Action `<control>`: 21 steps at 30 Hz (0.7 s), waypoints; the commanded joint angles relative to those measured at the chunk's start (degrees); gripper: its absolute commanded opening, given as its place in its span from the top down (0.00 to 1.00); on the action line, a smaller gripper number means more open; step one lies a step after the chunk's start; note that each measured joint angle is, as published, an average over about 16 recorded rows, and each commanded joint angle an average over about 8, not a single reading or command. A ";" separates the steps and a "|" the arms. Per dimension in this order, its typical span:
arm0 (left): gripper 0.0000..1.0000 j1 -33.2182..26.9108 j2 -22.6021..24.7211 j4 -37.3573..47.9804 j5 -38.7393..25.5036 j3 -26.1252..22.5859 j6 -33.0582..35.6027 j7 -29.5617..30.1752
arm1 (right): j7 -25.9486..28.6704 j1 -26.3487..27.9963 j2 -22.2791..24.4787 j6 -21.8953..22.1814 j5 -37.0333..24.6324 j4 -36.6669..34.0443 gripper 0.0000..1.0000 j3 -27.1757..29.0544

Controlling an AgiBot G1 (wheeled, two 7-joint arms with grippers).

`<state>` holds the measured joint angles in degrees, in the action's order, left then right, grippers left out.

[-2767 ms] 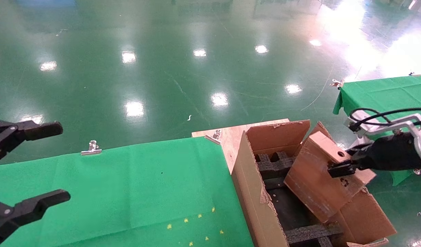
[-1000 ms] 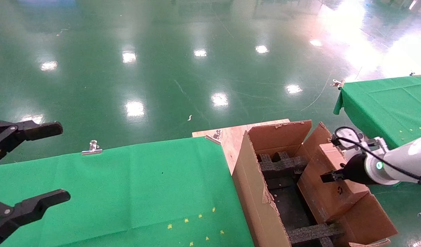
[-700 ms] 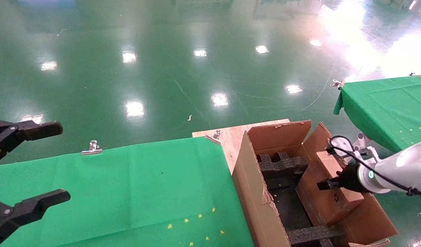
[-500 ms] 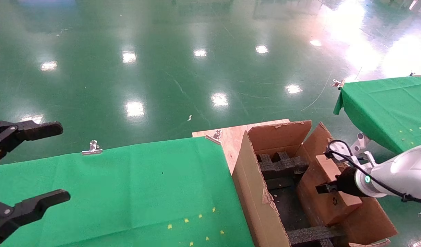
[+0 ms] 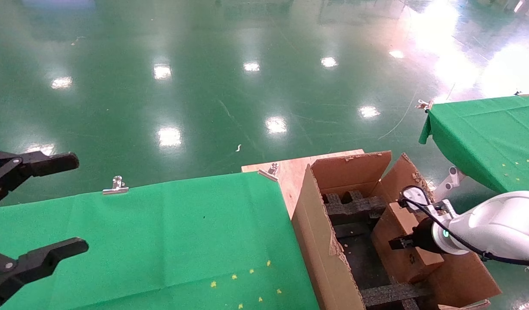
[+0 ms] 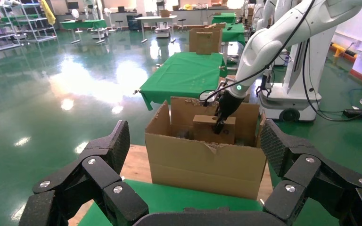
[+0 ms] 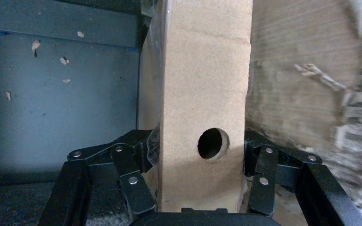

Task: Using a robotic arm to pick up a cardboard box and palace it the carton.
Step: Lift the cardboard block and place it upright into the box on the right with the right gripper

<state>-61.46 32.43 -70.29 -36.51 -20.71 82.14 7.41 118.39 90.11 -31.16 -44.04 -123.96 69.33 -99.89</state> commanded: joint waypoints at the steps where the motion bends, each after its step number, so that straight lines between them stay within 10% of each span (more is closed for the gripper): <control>1: 0.00 0.00 0.00 0.00 0.00 0.00 0.00 0.00 | -0.35 -0.57 -0.72 0.64 0.40 -1.26 1.00 -0.15; 16: 0.00 0.00 0.00 0.00 0.00 0.00 0.00 0.00 | -8.41 -4.50 -5.25 5.60 6.90 -10.61 1.00 -1.14; 21: 0.00 0.00 0.00 0.01 0.00 0.00 -0.01 0.00 | -10.58 -5.07 -5.95 6.51 9.02 -12.41 0.45 -1.05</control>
<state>-61.45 32.43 -70.28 -36.51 -20.71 82.13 7.41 108.26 85.16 -36.93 -37.67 -115.28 57.29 -100.93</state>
